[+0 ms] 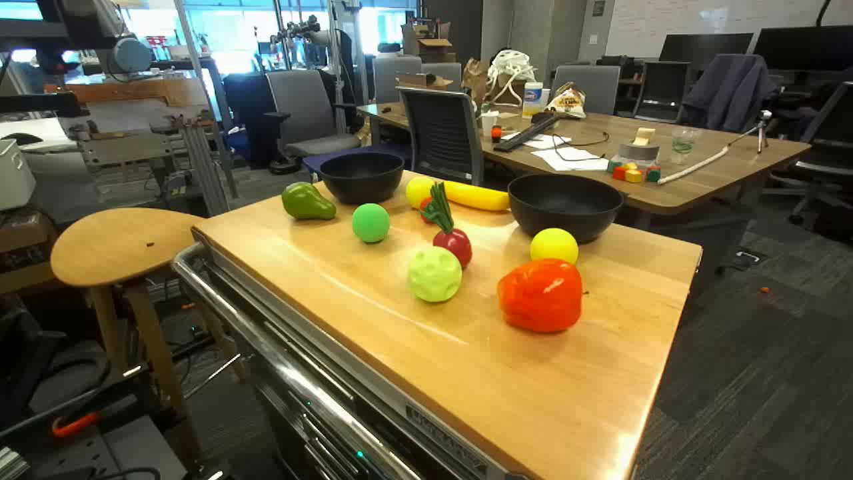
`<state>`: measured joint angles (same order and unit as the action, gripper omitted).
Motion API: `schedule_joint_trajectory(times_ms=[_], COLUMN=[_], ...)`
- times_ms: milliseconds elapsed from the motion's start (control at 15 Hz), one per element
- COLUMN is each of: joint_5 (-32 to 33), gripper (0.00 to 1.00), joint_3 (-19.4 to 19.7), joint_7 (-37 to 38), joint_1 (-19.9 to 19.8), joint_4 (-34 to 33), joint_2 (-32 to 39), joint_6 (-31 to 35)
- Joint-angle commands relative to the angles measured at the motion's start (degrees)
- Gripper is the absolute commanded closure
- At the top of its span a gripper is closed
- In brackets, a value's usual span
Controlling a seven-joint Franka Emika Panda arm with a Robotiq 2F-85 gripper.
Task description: Place the toy fruits and vegetables in the black bowls
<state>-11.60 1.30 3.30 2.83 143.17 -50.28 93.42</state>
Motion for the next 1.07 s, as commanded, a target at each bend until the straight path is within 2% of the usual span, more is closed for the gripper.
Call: schedule_joint_trajectory(times_ms=[0,267,400,667,1000], joint_5=[-0.5,-0.5,-1.3,-1.1,5.0], gripper=[0.00,0.00,0.00,0.00,0.00], joint_3=[-0.7,-0.7,-1.3,-1.2,-2.3], joint_7=[-0.6,-0.6,-0.6,0.1,4.8], joint_1=[-1.1,-1.1,-1.0,-0.9,-3.9], joint_4=[-0.4,-0.8,-0.8,-7.5,-13.7], joint_2=[0.1,-0.2,-0.3,13.6,29.9], joint_6=[-0.2,-0.2,4.4,12.0,11.5])
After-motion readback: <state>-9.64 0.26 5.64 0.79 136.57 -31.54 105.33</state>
